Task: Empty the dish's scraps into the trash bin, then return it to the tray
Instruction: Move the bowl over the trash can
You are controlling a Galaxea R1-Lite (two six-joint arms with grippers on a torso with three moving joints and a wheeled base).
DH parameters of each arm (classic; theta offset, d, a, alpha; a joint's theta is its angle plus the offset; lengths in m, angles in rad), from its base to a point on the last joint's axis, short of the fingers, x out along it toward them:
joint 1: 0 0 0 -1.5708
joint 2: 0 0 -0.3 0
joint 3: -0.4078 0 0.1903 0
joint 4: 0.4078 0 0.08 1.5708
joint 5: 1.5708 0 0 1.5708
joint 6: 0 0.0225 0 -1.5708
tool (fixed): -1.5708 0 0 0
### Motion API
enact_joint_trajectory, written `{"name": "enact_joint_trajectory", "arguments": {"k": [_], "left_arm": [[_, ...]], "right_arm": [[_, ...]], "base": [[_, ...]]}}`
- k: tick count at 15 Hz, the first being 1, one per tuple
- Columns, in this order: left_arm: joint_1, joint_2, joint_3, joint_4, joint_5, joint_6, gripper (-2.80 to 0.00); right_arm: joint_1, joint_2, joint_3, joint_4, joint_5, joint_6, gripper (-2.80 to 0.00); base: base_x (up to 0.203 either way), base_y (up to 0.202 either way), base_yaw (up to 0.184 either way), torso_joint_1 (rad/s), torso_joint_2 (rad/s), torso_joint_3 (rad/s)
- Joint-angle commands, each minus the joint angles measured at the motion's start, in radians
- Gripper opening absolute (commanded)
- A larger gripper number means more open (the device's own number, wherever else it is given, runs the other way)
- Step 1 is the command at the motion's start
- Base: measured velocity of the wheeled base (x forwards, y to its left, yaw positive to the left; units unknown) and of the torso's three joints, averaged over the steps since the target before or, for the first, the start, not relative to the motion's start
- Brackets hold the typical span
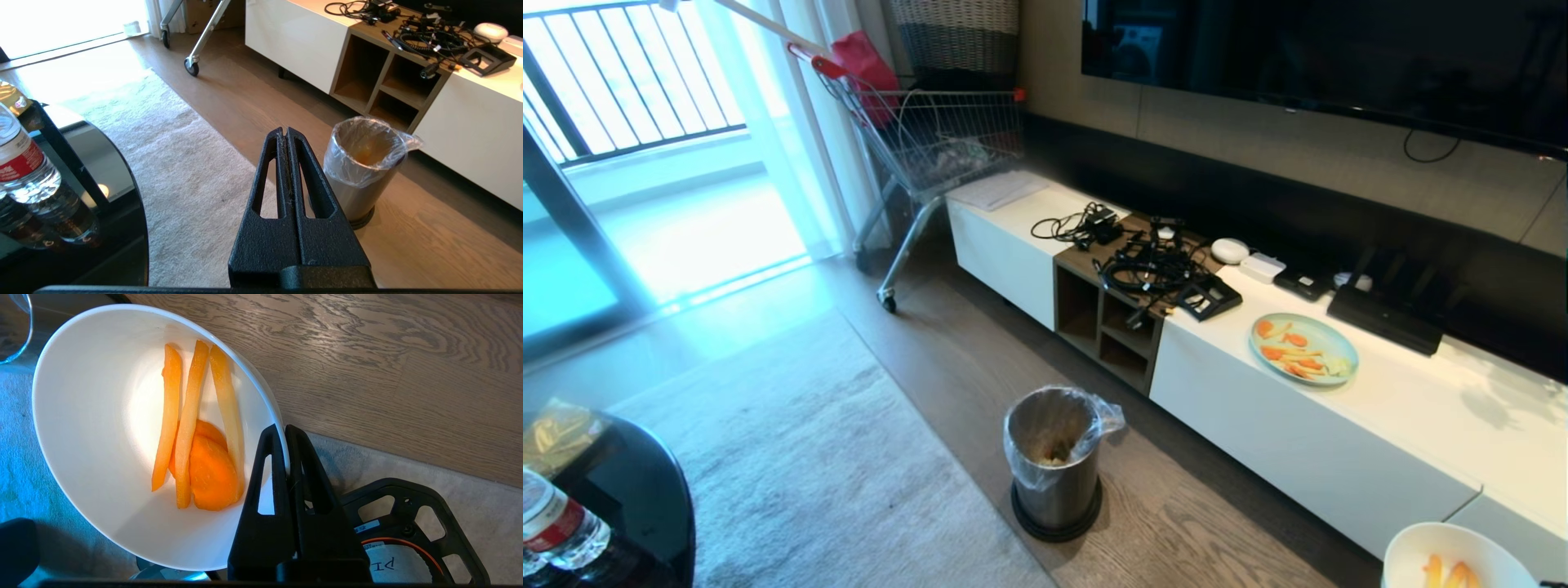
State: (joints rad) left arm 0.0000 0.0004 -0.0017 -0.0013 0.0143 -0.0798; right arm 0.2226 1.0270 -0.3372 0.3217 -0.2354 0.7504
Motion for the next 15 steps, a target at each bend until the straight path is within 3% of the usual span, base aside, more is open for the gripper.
{"name": "enact_joint_trajectory", "arguments": {"k": [1, 15], "left_arm": [[0.000, 0.000, 0.002, 0.000, 0.001, 0.000, -2.80], [0.000, 0.000, 0.002, 0.000, 0.000, -0.002, -2.80]], "right_arm": [[0.000, -0.001, -0.002, 0.002, 0.001, 0.003, -2.80], [0.000, -0.062, 0.030, 0.025, -0.001, 0.001, -2.80]], "base": [[0.136, 0.000, 0.004, 0.016, 0.01, 0.004], [0.004, 0.000, 0.000, 0.001, 0.00, 0.000]]}}
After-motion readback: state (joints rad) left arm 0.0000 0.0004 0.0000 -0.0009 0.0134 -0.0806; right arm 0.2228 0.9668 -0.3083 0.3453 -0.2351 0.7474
